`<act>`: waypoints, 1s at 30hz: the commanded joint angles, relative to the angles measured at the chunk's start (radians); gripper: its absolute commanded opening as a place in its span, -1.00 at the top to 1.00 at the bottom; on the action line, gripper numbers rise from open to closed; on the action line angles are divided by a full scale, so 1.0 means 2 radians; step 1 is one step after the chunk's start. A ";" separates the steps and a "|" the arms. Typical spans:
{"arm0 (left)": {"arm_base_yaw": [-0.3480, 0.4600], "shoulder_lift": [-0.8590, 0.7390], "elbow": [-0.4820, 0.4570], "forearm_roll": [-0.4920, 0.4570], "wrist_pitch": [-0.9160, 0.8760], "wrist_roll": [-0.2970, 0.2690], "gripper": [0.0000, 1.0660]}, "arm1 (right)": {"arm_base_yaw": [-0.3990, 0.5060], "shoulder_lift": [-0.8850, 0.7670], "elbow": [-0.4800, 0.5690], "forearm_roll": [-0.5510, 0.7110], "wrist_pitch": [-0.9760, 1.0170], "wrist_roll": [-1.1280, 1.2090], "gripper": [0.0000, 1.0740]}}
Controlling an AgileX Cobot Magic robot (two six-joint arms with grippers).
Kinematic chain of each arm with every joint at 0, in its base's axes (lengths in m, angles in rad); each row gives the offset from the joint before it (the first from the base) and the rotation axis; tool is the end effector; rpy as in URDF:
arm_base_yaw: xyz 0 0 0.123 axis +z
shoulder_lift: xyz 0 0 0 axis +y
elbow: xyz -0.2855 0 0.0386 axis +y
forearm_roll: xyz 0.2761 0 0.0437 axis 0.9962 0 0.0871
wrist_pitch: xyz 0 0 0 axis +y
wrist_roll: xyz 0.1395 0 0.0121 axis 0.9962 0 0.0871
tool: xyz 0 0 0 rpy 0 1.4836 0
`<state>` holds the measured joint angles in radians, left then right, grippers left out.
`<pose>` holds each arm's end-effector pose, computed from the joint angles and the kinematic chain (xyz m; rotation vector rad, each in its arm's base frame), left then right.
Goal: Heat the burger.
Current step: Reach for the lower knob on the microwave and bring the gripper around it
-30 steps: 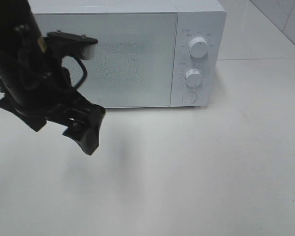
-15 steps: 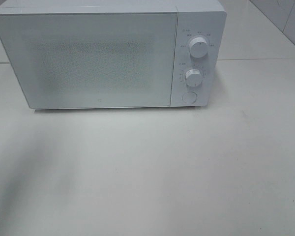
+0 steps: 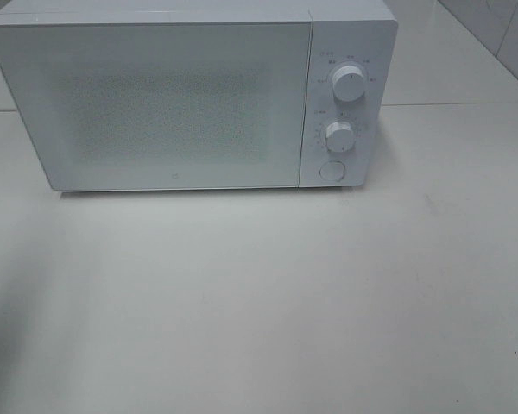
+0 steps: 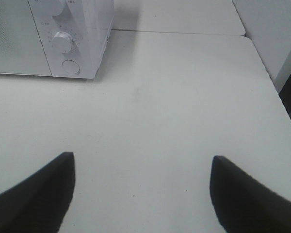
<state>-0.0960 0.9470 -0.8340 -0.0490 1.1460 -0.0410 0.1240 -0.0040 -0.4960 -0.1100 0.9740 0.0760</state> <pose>0.1966 -0.0252 0.2607 0.0602 2.7443 -0.1047 0.0660 -0.0046 0.2789 -0.0475 1.9525 0.0022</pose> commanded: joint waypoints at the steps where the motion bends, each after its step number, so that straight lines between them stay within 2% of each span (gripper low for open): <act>1: 0.003 -0.052 0.040 -0.001 0.003 -0.003 -0.84 | -0.002 -0.012 0.001 -0.002 -0.007 -0.007 -0.36; 2: 0.003 -0.081 0.061 -0.001 0.002 -0.003 -0.84 | -0.002 -0.012 0.001 -0.002 -0.007 -0.007 -0.36; 3: 0.003 -0.081 0.061 -0.001 0.002 -0.003 -0.84 | -0.002 -0.012 0.001 -0.002 -0.007 -0.007 -0.36; 5: 0.003 -0.128 0.096 -0.001 -0.007 -0.003 -0.84 | -0.002 -0.012 0.001 -0.002 -0.007 -0.007 -0.36; 6: 0.003 -0.128 0.096 -0.001 -0.007 -0.003 -0.84 | -0.002 -0.012 0.001 -0.002 -0.007 -0.007 -0.36; 11: 0.003 -0.221 0.159 0.000 -0.038 0.002 -0.84 | -0.002 -0.012 0.001 -0.002 -0.007 -0.007 -0.36; 14: 0.002 -0.259 0.158 -0.004 -0.037 0.011 -0.84 | -0.002 -0.012 0.001 -0.002 -0.007 -0.007 -0.36; 30: 0.002 -0.406 0.158 -0.017 -0.038 0.008 -0.84 | -0.002 -0.012 0.001 -0.002 -0.007 -0.007 -0.36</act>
<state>-0.0960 0.1620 -0.5250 -0.0690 1.0850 -0.0230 0.1240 -0.0040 -0.4960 -0.1100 0.9740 0.0760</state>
